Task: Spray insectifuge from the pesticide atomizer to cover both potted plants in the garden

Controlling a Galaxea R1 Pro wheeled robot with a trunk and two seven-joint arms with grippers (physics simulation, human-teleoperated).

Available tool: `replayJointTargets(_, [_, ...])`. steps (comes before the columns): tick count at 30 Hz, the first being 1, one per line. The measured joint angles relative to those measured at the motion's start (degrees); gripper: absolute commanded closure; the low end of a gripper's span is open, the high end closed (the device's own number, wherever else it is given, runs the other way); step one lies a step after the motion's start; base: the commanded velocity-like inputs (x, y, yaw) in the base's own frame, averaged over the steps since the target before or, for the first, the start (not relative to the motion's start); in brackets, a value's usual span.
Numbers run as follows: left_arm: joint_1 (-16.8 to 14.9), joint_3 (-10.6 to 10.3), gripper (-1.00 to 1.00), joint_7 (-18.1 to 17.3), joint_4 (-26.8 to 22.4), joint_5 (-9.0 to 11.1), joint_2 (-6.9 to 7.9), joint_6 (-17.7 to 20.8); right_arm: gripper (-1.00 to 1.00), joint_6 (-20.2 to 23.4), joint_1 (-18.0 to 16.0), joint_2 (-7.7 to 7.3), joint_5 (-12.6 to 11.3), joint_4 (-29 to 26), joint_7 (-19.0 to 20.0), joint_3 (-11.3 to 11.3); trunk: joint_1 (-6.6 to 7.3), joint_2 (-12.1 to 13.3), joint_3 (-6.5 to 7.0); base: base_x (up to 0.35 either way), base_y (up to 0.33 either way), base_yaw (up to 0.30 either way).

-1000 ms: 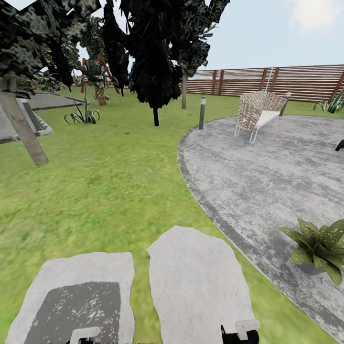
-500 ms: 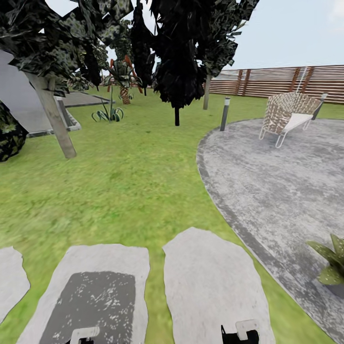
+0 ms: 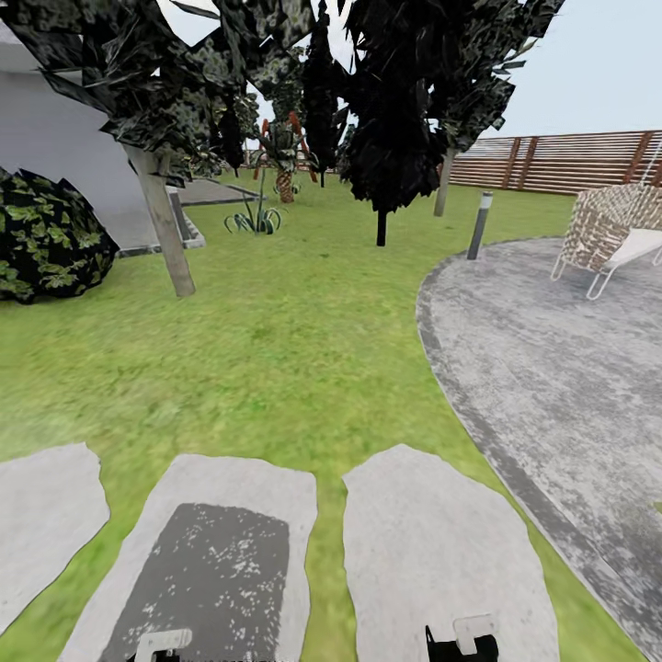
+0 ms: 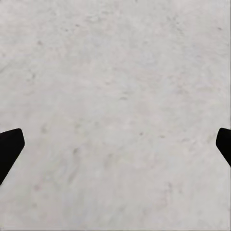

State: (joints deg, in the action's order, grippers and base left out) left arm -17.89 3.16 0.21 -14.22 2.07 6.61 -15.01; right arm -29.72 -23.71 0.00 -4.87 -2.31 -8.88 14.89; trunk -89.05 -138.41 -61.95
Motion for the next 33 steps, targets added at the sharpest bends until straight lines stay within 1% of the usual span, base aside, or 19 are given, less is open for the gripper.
replayJointTargets(9, [0.0,0.0,1.0,0.0,0.0,0.0,-0.01,0.0,-1.0,0.0,0.0,0.0,0.0,0.0,0.0,0.1,0.0,0.0,-0.07,0.0,0.0,0.283])
replayJointTargets(24, [0.0,0.0,1.0,0.1,0.1,0.2,-0.17,0.0,-1.0,0.0,0.0,0.0,0.0,0.0,0.0,0.0,0.0,0.0,-0.59,0.0,0.003,0.281])
replayJointTargets(27, [0.0,0.0,1.0,0.1,0.1,0.4,-0.18,-0.1,-1.0,0.0,0.0,0.0,0.0,0.0,0.0,0.0,0.0,0.0,-0.7,0.0,0.171,0.281])
replayJointTargets(33, [0.0,0.1,1.0,0.1,0.1,0.6,-0.18,-0.1,-1.0,0.0,0.0,0.0,0.0,0.0,0.0,0.0,0.0,0.0,-0.92,0.019,0.287,0.281])
